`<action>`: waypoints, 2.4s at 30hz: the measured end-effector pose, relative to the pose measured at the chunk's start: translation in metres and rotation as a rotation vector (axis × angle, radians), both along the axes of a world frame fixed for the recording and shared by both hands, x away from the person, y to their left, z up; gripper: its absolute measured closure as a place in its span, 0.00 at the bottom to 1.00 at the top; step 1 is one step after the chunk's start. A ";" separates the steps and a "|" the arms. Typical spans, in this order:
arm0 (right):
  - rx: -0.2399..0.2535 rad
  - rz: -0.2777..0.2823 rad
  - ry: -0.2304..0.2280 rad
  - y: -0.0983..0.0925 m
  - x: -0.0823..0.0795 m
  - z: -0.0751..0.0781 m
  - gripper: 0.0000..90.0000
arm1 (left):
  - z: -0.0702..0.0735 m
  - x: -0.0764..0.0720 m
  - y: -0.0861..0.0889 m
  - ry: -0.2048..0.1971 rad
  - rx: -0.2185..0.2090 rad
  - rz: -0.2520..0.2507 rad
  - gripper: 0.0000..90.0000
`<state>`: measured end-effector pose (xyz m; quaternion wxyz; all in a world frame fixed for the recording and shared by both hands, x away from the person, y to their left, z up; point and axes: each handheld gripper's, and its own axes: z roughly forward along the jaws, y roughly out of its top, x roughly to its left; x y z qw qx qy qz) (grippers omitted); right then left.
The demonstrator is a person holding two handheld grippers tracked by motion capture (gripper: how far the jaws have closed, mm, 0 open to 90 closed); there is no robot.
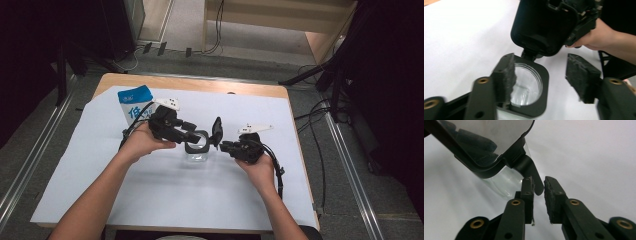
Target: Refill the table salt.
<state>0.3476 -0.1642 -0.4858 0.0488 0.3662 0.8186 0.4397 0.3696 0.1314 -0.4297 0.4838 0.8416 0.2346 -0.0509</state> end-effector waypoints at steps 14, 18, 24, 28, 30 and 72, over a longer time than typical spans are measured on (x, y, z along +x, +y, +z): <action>0.007 0.022 -0.032 -0.002 -0.006 0.005 0.75 | 0.002 -0.010 0.041 -0.006 0.022 0.085 0.38; 0.011 0.015 -0.030 -0.005 -0.006 0.006 0.74 | 0.000 -0.011 0.054 -0.007 0.040 0.110 0.43; 0.003 0.018 -0.044 -0.008 -0.011 0.006 0.73 | -0.001 -0.016 0.074 -0.025 0.048 0.168 0.42; 0.008 0.014 -0.034 -0.009 -0.009 0.004 0.71 | -0.002 -0.018 0.089 -0.034 0.057 0.195 0.42; 0.006 0.020 -0.045 -0.008 -0.008 0.003 0.69 | -0.003 -0.018 0.096 -0.036 0.057 0.205 0.42; -0.031 0.003 -0.024 -0.009 -0.010 -0.004 0.62 | 0.002 0.008 0.183 0.001 0.119 0.434 0.57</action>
